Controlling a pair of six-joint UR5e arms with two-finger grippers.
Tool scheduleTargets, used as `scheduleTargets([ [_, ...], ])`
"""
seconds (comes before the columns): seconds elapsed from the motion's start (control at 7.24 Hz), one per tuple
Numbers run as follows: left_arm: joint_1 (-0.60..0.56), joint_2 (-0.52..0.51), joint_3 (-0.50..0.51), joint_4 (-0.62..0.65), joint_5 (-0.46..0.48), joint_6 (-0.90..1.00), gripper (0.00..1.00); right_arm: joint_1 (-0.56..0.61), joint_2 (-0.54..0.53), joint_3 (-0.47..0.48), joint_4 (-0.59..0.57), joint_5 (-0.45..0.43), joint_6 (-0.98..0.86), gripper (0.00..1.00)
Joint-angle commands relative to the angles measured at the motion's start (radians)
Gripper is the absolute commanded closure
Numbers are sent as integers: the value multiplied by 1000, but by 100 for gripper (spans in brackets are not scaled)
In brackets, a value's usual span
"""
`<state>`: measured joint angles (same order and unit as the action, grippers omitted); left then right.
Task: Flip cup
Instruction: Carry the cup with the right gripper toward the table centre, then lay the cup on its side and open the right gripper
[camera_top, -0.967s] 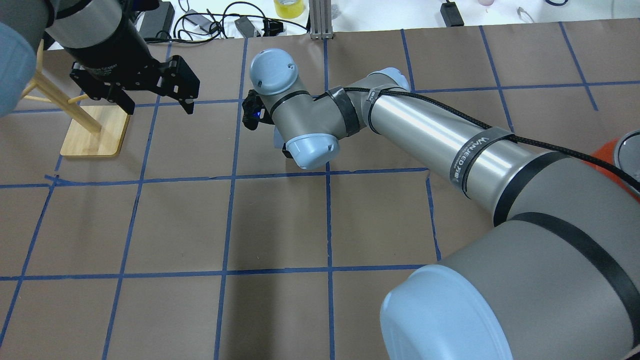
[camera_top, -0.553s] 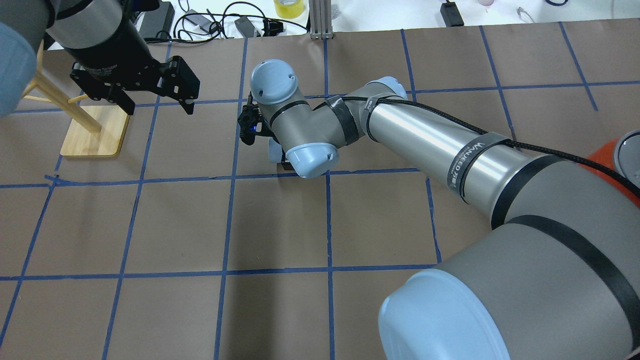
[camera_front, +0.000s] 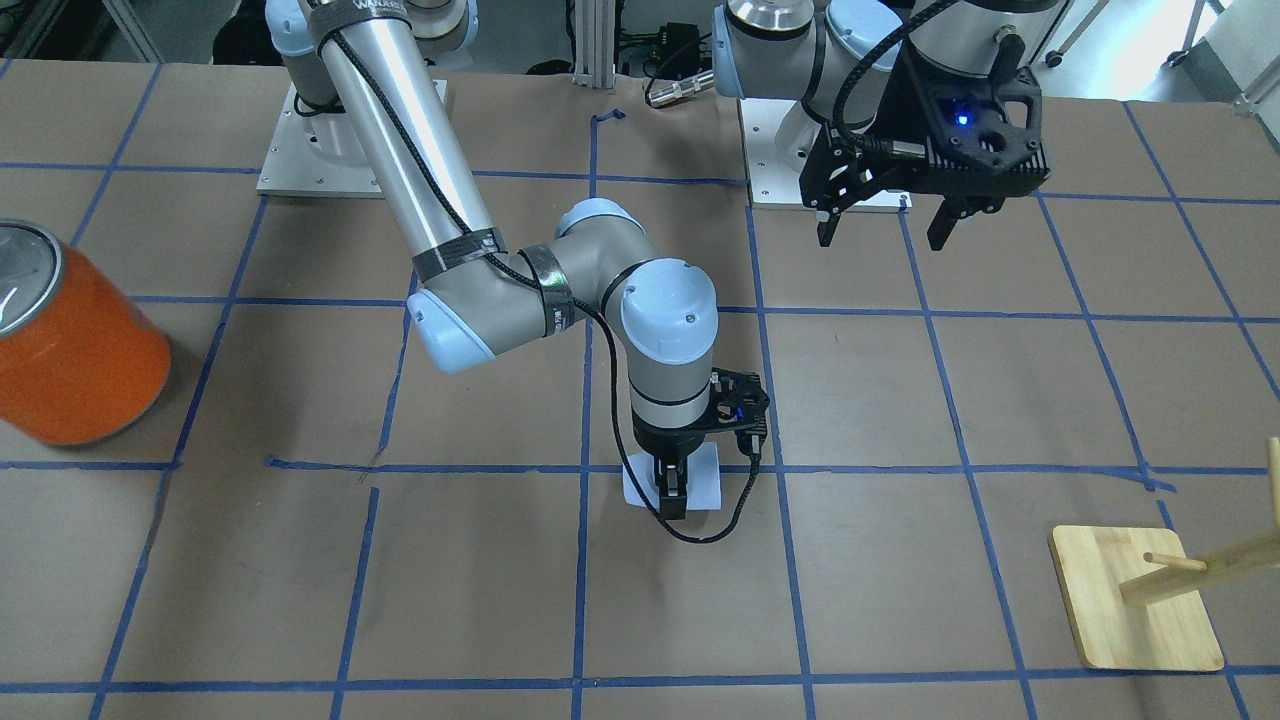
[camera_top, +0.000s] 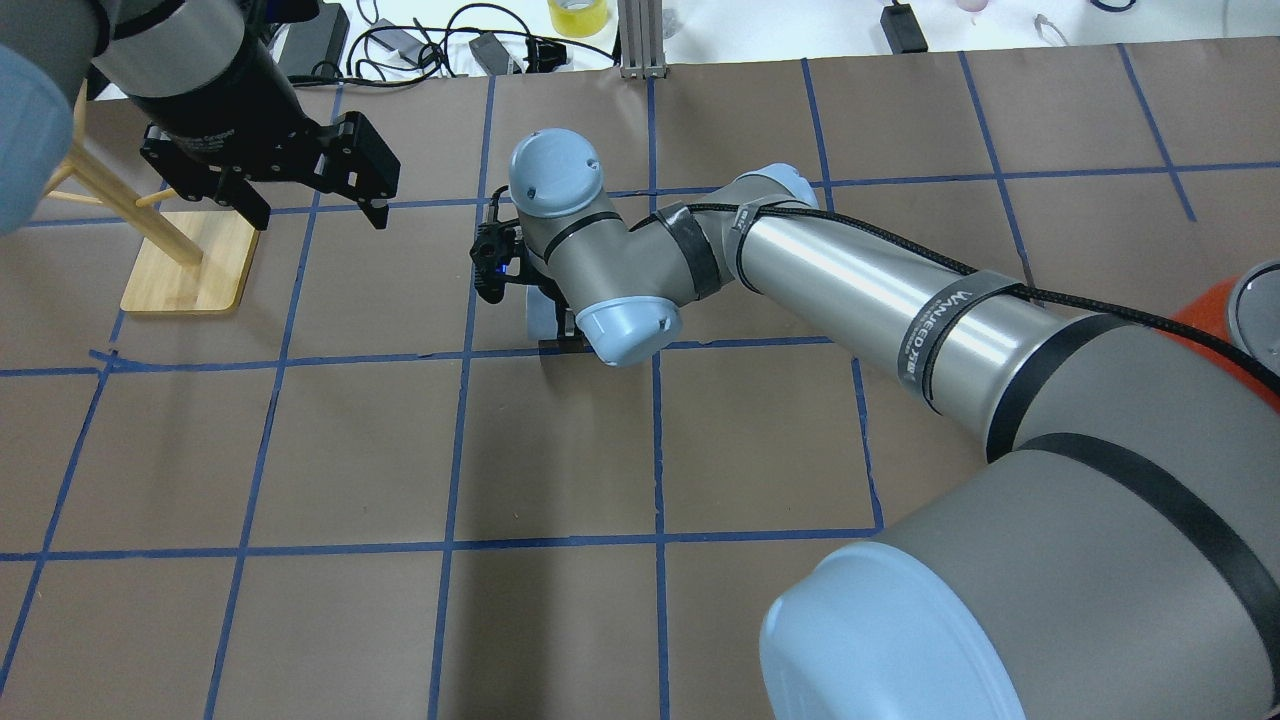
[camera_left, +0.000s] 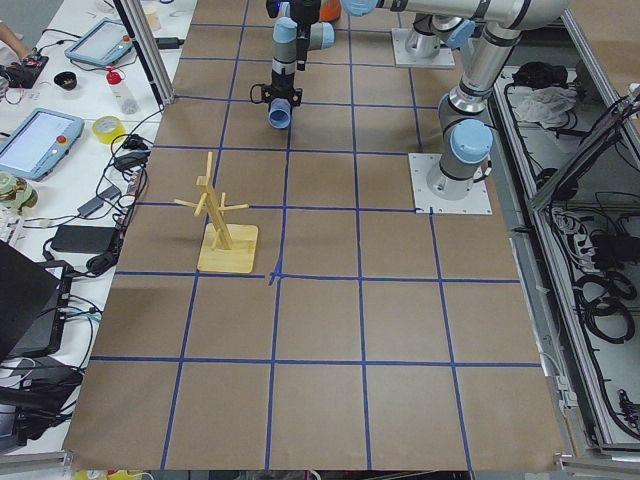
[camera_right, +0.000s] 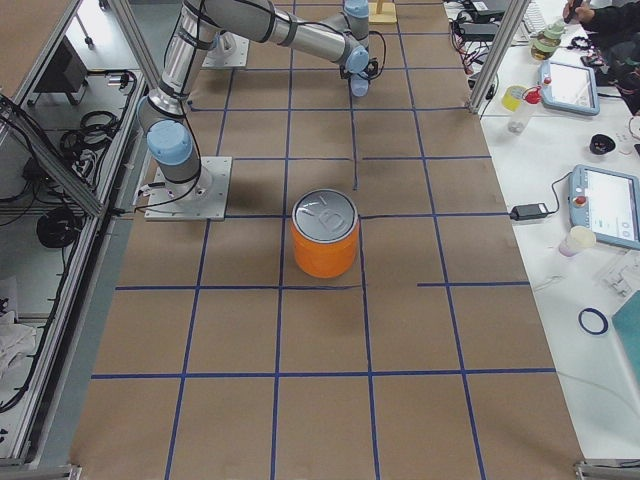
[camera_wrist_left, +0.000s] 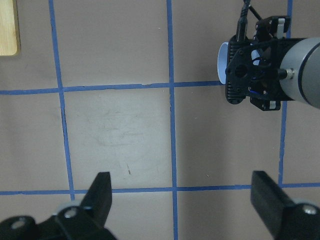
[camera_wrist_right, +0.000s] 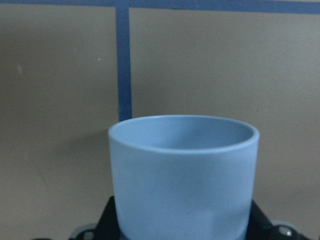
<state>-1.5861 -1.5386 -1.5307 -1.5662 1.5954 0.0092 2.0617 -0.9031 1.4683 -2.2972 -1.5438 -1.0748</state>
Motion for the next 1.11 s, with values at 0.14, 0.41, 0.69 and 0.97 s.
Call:
scheduleTargets([
  [0.14,0,0,0,0,0,0,0,0,0,6,-2,8,0,0],
  [0.41,1,0,0,0,0,0,0,-2,-32,0,-1,-10,10,0],
  [0.69,1,0,-8,0,-6,0,0,-31,-138,18,16,-57,169,0],
  [0.97,3,-2,-14,0,-14,3,0,-153,-229,110,96,-82,555,0],
])
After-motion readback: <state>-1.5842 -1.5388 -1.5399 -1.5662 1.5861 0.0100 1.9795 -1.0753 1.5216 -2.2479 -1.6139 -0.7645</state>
